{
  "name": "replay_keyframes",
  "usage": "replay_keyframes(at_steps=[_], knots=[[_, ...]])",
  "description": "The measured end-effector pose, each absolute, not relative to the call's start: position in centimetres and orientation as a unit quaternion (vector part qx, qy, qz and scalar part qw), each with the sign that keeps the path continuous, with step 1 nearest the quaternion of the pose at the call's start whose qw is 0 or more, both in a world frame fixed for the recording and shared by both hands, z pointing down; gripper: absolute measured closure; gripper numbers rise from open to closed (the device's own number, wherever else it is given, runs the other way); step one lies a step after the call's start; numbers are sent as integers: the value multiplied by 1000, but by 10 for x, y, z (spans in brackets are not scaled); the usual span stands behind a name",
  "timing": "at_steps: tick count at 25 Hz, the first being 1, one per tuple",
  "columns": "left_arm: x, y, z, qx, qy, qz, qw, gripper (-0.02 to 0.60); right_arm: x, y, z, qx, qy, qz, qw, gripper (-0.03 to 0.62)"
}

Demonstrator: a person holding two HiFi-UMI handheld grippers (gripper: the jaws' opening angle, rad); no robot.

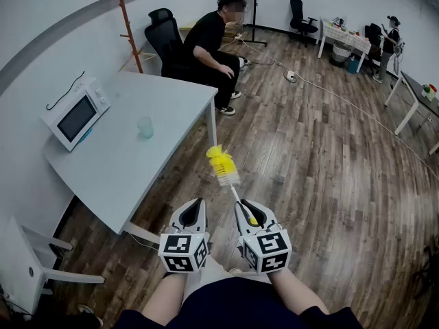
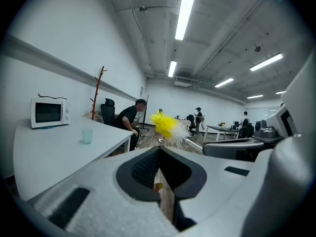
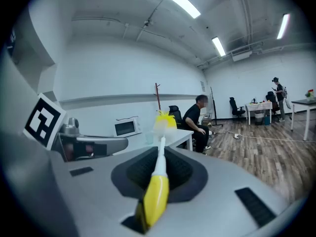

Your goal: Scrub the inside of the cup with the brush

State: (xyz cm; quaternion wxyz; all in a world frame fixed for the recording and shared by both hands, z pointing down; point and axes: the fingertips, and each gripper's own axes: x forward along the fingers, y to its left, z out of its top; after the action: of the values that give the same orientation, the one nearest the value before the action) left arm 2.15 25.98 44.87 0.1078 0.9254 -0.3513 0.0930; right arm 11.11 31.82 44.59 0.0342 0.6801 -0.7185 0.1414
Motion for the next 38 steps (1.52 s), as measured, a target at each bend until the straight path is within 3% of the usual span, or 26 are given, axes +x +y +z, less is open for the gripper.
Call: replay_keyframes(at_steps=[38], knots=[[50,227,482,915,-352,121,154,565,136,282,470,676,-715,170,55,542]])
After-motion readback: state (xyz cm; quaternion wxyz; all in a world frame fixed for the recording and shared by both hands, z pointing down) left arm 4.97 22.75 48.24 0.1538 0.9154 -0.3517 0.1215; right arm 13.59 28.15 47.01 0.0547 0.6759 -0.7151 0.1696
